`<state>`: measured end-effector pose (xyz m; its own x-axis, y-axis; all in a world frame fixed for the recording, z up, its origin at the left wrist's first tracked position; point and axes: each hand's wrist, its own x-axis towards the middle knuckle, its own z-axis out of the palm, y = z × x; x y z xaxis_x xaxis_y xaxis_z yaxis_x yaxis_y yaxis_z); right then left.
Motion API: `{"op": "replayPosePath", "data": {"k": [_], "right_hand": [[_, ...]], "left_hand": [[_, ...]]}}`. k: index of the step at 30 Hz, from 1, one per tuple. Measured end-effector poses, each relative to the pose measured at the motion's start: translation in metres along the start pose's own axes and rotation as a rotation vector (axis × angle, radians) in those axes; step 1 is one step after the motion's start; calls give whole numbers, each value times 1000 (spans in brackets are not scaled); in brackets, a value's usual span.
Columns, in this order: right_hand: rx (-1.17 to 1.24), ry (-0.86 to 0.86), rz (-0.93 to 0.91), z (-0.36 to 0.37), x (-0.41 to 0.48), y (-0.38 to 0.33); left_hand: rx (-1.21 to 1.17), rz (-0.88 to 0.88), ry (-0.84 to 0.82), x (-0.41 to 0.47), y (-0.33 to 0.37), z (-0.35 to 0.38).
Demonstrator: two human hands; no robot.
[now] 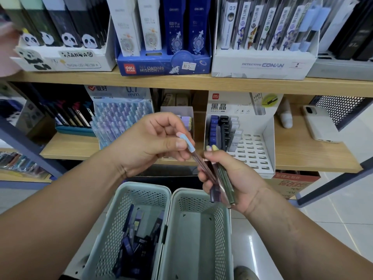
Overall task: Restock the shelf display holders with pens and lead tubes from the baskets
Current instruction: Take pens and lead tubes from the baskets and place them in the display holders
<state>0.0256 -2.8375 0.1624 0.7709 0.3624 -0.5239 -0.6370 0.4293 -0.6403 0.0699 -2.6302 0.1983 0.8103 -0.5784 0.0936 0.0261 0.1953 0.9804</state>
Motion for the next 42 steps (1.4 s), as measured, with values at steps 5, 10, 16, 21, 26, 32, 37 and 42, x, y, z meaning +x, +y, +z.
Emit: {"op": "replayPosePath", "data": {"k": [5,10,16,21,26,32,37,42], "right_hand": [[-218,187,-94,0,4,4],[-193,268,-193,-2,7,3],[-198,256,-218,-1,7,5],[-205,246,-223,-5,6,7],[-227,247,-236,-9,6,7],[-219,236,-236,-11,9,6],[-208,220,-226,-12,10,5],[-201,193,-220,-12,10,5]], "left_hand": [[208,-28,119,-5,12,-16],[651,-103,178,-8,16,-34],[1167,-46,379,3,-9,-31],[1321,88,452,12,-18,-30],[1396,109,440,24,-24,-34],[1600,30,312,47,-32,-36],[1922,18,289,53,-39,-32],[1962,34,395,60,-35,-32]]}}
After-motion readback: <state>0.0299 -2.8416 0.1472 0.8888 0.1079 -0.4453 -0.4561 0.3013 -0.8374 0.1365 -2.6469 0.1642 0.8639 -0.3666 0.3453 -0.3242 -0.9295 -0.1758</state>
